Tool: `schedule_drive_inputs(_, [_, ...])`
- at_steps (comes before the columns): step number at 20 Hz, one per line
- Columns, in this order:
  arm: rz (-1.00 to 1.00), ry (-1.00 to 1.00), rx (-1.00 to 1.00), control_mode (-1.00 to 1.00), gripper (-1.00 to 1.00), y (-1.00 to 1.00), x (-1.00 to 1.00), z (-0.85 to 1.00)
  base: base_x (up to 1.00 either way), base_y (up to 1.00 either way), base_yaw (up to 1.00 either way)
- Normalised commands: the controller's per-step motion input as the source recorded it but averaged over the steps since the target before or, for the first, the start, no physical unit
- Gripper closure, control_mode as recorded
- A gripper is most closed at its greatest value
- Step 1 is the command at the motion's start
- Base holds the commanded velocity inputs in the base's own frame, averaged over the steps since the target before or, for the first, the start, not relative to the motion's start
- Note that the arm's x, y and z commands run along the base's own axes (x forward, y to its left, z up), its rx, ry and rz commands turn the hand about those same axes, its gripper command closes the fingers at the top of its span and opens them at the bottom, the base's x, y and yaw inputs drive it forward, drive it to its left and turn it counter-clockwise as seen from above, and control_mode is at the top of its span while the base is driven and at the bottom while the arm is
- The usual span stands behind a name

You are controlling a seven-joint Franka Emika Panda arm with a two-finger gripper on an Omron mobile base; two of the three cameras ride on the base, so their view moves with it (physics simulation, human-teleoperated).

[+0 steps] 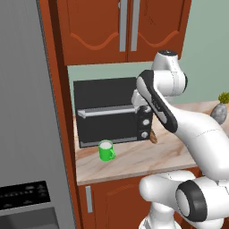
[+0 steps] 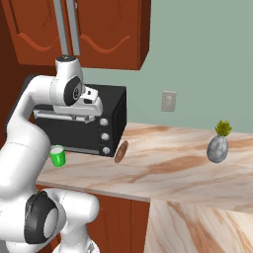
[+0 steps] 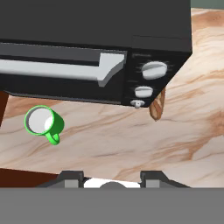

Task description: Pick the mug from the counter and place it inside the microwave. Then close the microwave.

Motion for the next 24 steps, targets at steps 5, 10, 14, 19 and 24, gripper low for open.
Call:
schedule_drive_inputs(5, [0.00, 0.00, 0.00, -1.00, -1.00, 0.00, 0.00, -0.02, 0.00, 0.00, 0.00])
schedule_drive_inputs(10, [0.00, 0.00, 0.00, -1.00, -1.00, 0.00, 0.00, 0.00, 0.00, 0.00, 0.00])
schedule_drive_inputs(14, [0.00, 0.00, 0.00, -1.00, -1.00, 0.00, 0.00, 0.00, 0.00, 0.00, 0.00])
schedule_drive_inputs(19, [0.00, 0.00, 0.00, -1.00, -1.00, 0.00, 0.00, 0.00, 0.00, 0.00, 0.00])
schedule_drive_inputs(24, [0.01, 0.00, 0.01, -1.00, -1.00, 0.02, -0.07, -0.02, 0.00, 0.00, 0.00])
